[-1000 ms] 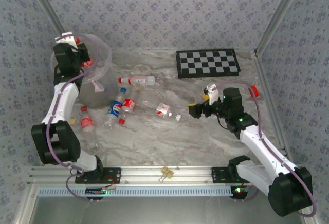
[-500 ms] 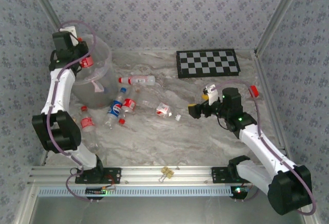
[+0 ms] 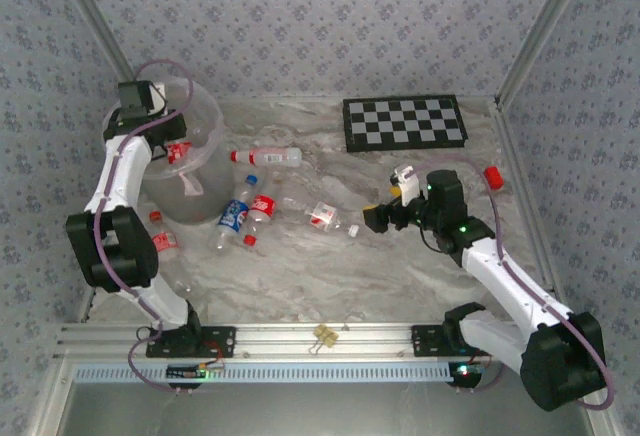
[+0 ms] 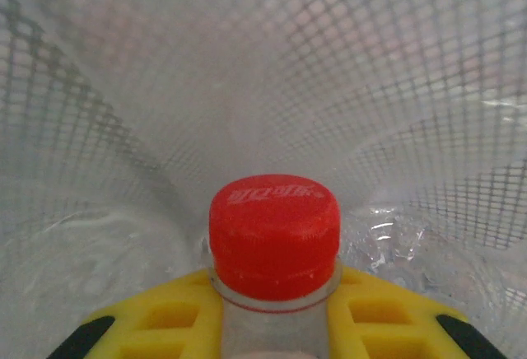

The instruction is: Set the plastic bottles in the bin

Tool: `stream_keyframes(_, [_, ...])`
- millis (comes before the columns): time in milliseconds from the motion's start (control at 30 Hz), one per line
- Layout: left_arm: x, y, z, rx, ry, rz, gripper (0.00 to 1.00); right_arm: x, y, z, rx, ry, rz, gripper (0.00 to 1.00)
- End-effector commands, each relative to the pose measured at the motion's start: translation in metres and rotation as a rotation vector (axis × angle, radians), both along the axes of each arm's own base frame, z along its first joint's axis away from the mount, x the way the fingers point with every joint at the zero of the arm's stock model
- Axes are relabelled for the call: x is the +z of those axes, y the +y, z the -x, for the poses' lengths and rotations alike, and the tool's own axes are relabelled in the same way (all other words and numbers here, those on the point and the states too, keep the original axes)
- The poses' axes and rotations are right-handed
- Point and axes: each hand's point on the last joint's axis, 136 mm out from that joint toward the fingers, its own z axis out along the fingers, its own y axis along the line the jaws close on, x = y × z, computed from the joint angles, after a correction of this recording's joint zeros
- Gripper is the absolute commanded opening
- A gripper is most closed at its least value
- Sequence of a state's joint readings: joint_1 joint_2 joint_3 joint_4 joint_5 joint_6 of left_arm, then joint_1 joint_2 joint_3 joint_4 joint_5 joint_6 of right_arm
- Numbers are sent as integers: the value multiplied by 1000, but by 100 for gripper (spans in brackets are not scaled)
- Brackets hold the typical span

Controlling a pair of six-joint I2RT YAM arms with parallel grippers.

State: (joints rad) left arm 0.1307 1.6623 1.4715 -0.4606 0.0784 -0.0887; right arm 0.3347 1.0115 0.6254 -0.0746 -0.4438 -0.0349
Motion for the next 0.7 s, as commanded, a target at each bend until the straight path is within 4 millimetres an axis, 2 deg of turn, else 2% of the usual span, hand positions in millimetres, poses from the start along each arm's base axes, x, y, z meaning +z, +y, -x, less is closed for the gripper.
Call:
stream_keyframes(0, [-56,-8,24,-13,148,19,0,13,0,-3,2,-39,13,100])
stream_keyframes(133, [-68,-12,25,-16,131,25,0,14,1,-4,1,-38,6,100])
stream_keyframes(267, [-53,-15,24,-23,105,34,0,14,3,-6,4,-33,8,100])
stream_keyframes(300, [-48,-15,25,-27,100,36,3,14,3,-7,4,-32,10,100])
stream_keyframes(367, [-30,-17,25,-37,75,38,26,13,4,-8,7,-27,14,100])
stream_keyframes(467, [1,-20,28,-50,30,38,50,9,7,-8,15,-20,37,100])
stream_keyframes(667, [58,-27,37,-77,-50,46,66,-8,22,-4,81,15,152,100])
